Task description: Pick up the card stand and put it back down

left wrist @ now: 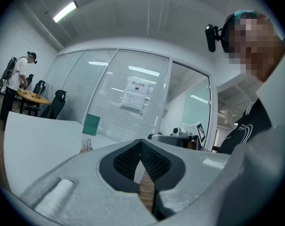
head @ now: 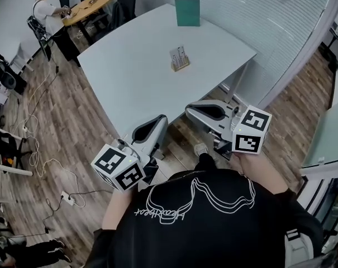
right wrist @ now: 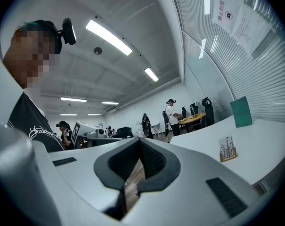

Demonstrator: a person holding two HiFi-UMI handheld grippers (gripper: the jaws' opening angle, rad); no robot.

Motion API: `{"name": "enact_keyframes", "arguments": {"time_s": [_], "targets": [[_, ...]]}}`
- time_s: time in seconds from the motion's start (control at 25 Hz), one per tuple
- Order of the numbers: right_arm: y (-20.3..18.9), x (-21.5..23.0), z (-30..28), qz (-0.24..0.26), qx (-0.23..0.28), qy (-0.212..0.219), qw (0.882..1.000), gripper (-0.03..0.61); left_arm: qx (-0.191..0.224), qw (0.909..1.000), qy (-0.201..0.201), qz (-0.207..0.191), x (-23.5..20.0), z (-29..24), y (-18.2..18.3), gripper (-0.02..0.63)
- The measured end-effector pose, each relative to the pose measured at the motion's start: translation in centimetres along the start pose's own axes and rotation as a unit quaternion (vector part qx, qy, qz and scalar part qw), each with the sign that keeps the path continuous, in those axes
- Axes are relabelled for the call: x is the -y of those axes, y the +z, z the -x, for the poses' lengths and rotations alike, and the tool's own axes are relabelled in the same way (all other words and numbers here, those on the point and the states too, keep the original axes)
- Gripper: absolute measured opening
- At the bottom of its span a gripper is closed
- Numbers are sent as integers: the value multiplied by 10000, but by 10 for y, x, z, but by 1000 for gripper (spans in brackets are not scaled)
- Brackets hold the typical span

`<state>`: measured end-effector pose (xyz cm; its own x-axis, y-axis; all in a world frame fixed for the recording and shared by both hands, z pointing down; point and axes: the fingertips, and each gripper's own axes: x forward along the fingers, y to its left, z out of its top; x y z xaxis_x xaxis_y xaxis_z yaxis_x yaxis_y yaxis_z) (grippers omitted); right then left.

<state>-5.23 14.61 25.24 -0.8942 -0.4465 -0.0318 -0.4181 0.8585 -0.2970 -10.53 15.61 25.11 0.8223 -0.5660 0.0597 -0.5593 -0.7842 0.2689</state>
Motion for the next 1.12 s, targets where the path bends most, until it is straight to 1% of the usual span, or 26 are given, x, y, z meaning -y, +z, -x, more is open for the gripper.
{"name": "enact_keyframes", "arguments": {"time_s": [0.36,0.68,0.88,1.12], "targets": [[34,115,-10,-45,-269,199,9994,9,109,9989,429,160,-69,-100,21,12],[51,224,-20,-233,-342,192,9990,9,-27,9975,619,341,-131,-189,21,12],[49,280,-22,-383,-396,191,9983,9,-111,9969,717,305,-160,-228,15,13],[48,331,-31,-329,-713,154,9968,9,-190,9927,1103,445,-194,-257,17,14]]}}
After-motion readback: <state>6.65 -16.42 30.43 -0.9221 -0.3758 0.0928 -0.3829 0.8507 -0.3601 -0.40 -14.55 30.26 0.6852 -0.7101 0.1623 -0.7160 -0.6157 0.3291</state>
